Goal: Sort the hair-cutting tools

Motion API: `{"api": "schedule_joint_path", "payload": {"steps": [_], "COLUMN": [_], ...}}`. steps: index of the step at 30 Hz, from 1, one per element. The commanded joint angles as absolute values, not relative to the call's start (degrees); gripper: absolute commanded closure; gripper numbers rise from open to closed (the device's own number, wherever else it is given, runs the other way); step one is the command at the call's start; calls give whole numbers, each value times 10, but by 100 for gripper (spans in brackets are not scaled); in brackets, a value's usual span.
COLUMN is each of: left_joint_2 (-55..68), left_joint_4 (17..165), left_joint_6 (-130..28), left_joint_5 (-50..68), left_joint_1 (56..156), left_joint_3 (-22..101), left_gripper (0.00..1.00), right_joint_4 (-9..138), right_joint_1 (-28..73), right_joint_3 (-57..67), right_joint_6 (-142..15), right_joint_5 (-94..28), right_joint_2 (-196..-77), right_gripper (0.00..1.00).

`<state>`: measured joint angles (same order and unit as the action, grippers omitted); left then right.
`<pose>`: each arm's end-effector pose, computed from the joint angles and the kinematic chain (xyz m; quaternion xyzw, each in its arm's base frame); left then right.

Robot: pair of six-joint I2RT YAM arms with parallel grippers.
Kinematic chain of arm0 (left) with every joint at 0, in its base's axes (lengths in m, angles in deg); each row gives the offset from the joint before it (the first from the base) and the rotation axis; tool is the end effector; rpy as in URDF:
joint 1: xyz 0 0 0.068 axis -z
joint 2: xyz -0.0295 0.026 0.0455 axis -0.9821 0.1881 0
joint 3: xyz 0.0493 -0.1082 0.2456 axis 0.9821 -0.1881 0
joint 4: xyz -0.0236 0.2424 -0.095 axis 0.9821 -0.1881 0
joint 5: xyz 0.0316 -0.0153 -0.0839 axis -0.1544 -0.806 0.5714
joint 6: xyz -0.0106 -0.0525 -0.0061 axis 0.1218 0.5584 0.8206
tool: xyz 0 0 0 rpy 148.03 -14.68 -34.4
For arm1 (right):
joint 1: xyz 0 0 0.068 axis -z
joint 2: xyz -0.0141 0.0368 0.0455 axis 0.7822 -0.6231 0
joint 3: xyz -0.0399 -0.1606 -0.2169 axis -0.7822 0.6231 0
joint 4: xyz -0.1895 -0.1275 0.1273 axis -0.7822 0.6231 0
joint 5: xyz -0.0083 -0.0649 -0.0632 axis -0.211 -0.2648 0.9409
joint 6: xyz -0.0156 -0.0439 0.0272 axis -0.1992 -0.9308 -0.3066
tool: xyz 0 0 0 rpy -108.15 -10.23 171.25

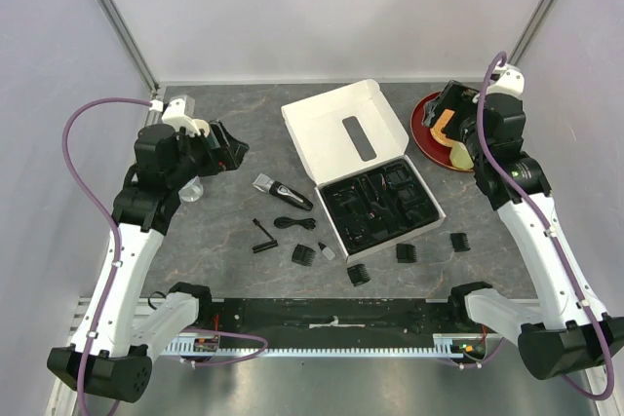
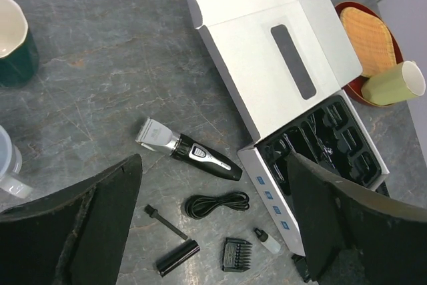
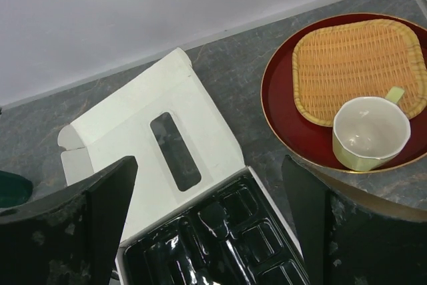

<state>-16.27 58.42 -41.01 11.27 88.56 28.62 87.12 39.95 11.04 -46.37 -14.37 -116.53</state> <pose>0.1885 -0.0378 0.3796 -0.0356 0.8242 -0.2216 0.5200 0.2289 0.0397 0.4120 0.1439 0.7782 0.1155 0.6003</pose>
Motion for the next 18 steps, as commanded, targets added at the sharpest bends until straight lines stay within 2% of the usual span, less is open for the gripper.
{"api": "schedule_joint_path", "payload": {"steps": [1, 6, 9, 13, 18], "left_joint_2": [-172, -177, -184, -199, -235], "left_joint_4": [581, 572, 567, 568, 567], "left_joint_6": [-391, -368, -354, -380, -361], "left_joint_5": [85, 66, 47, 87, 66], "left_joint_1": [886, 885, 886, 885, 886], "left_joint_3": [291, 281, 270, 250, 210], "left_gripper": [3, 2, 1, 0, 0], "right_joint_4": [878, 896, 929, 966, 972], "right_joint_1": [399, 399, 399, 400, 399], "right_joint_3": [121, 118, 111, 121, 167], "right_joint_6": [-452, -454, -461, -475, -476], "right_joint_5": [-117, -214, -244, -276, -316], "right_joint_2": [-1163, -1166, -1178, -1184, -1140], "right_gripper": [2, 2, 2, 2, 2]}}
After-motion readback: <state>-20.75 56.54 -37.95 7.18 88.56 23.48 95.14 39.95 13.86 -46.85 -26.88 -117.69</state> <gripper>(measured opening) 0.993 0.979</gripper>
